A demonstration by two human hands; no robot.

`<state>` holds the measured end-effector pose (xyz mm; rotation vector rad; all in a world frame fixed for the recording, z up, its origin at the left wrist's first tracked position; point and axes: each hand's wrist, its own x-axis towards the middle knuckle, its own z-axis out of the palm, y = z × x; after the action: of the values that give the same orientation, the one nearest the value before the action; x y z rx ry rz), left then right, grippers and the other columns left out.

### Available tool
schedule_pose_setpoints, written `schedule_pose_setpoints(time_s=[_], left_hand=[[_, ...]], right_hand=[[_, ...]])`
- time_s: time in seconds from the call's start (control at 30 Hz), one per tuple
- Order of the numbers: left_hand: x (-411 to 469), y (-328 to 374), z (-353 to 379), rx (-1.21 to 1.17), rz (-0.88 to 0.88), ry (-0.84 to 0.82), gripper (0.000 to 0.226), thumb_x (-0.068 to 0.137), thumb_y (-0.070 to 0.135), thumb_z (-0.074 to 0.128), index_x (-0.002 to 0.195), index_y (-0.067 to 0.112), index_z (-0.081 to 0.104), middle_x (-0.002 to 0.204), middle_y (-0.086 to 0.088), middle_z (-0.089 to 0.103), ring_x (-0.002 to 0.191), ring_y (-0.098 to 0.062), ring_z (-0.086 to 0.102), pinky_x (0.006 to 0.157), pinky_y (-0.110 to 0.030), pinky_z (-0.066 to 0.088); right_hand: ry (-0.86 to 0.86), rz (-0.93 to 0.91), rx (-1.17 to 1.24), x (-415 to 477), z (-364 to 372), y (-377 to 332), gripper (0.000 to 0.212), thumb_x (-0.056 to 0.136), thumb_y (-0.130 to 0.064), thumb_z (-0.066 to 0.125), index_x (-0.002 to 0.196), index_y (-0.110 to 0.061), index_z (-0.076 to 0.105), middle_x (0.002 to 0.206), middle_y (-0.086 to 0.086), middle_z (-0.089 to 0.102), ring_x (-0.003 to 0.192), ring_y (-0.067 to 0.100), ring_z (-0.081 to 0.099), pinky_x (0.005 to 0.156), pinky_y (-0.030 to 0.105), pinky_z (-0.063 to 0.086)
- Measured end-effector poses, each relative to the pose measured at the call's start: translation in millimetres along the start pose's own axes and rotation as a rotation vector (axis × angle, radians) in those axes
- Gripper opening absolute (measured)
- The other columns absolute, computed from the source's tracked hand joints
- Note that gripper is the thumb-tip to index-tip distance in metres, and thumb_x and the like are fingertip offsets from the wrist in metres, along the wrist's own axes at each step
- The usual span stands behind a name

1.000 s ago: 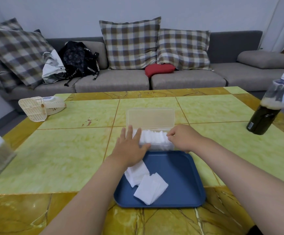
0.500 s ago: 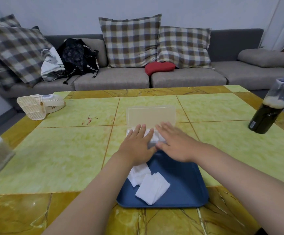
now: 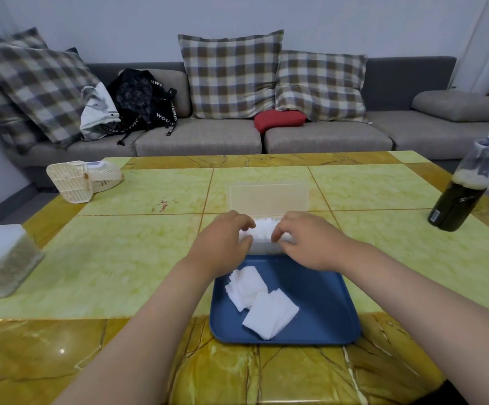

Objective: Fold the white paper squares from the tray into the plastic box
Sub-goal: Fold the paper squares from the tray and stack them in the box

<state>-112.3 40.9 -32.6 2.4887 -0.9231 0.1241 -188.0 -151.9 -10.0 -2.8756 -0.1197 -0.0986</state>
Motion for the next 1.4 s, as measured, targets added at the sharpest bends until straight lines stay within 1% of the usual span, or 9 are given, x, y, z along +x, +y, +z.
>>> schedule_pose_setpoints(time_s=[0.1, 0.27, 0.37, 0.5, 0.67, 0.77, 0.97, 1.2, 1.4], left_hand=[[-12, 0, -10, -0.003, -0.072, -0.111, 0.015, 0.094, 0.029, 0.055, 0.103, 0.028, 0.067, 0.104, 0.012, 0.064, 0.087, -0.007, 0.060, 0.073, -0.023, 0.048], [-29, 2, -11, 0.034, -0.199, -0.367, 0.037, 0.089, 0.040, 0.061, 0.121, 0.020, 0.063, 0.111, 0.000, 0.066, 0.099, -0.018, 0.063, 0.086, -0.034, 0.053], [-31, 8, -3, 0.218, -0.181, -0.496, 0.048, 0.090, 0.049, 0.056, 0.125, 0.016, 0.060, 0.122, -0.009, 0.059, 0.110, -0.026, 0.057, 0.082, -0.031, 0.041], [-29, 12, 4, 0.395, -0.138, -0.500, 0.051, 0.093, 0.055, 0.052, 0.133, 0.023, 0.056, 0.129, -0.004, 0.055, 0.120, -0.026, 0.049, 0.102, -0.041, 0.031], [-23, 12, 8, 0.094, -0.166, -0.440, 0.034, 0.090, 0.044, 0.064, 0.115, 0.021, 0.058, 0.102, 0.003, 0.058, 0.098, -0.020, 0.055, 0.084, -0.033, 0.038], [-19, 13, 12, -0.171, -0.174, -0.341, 0.034, 0.083, 0.047, 0.072, 0.089, 0.019, 0.053, 0.082, 0.004, 0.051, 0.070, -0.015, 0.046, 0.063, -0.028, 0.037], [-6, 17, 12, -0.714, -0.402, -0.345, 0.032, 0.086, 0.024, 0.074, 0.116, 0.018, 0.063, 0.110, -0.004, 0.071, 0.099, -0.019, 0.070, 0.087, -0.034, 0.058], [-2, 22, 13, -0.869, -0.437, -0.372, 0.022, 0.087, 0.008, 0.073, 0.109, 0.003, 0.070, 0.106, -0.013, 0.075, 0.093, -0.019, 0.074, 0.074, -0.024, 0.060], [-2, 18, 13, -0.984, -0.497, -0.445, 0.033, 0.085, -0.007, 0.070, 0.117, 0.000, 0.066, 0.111, -0.012, 0.075, 0.102, -0.024, 0.073, 0.082, -0.030, 0.060]], right_hand=[[-0.173, 0.085, 0.033, -9, 1, -18, 0.020, 0.092, -0.031, 0.056, 0.102, -0.029, 0.073, 0.100, -0.014, 0.069, 0.095, 0.013, 0.063, 0.084, 0.032, 0.054], [-0.306, 0.260, 0.019, -9, 24, -31, 0.049, 0.086, -0.060, 0.056, 0.080, -0.013, 0.066, 0.074, 0.001, 0.061, 0.066, 0.020, 0.055, 0.060, 0.033, 0.041], [-0.350, 0.251, 0.184, -11, 29, -35, 0.050, 0.083, -0.060, 0.064, 0.089, -0.011, 0.075, 0.085, 0.003, 0.074, 0.077, 0.026, 0.066, 0.067, 0.037, 0.049], [-0.314, 0.228, 0.260, -17, 33, -40, 0.045, 0.083, -0.046, 0.074, 0.109, -0.010, 0.072, 0.112, 0.009, 0.073, 0.105, 0.026, 0.067, 0.092, 0.044, 0.055], [-0.308, 0.256, 0.418, -17, 32, -29, 0.036, 0.086, -0.035, 0.075, 0.108, -0.007, 0.071, 0.103, 0.007, 0.075, 0.094, 0.023, 0.071, 0.087, 0.039, 0.058], [-0.265, 0.315, 0.569, -17, 28, -18, 0.037, 0.086, -0.038, 0.076, 0.095, -0.003, 0.069, 0.083, 0.008, 0.069, 0.066, 0.014, 0.066, 0.055, 0.025, 0.048], [-0.225, 0.381, 0.700, -14, 15, 2, 0.012, 0.092, -0.019, 0.069, 0.091, -0.006, 0.070, 0.078, 0.011, 0.074, 0.065, 0.015, 0.069, 0.052, 0.024, 0.038], [-0.181, 0.405, 0.794, -15, 17, 9, 0.015, 0.094, -0.028, 0.067, 0.087, -0.015, 0.067, 0.078, -0.001, 0.075, 0.066, 0.013, 0.072, 0.054, 0.026, 0.044], [-0.180, 0.464, 0.882, -17, 16, 15, 0.011, 0.095, -0.023, 0.068, 0.094, -0.012, 0.070, 0.077, 0.003, 0.077, 0.062, 0.016, 0.070, 0.050, 0.024, 0.045]])
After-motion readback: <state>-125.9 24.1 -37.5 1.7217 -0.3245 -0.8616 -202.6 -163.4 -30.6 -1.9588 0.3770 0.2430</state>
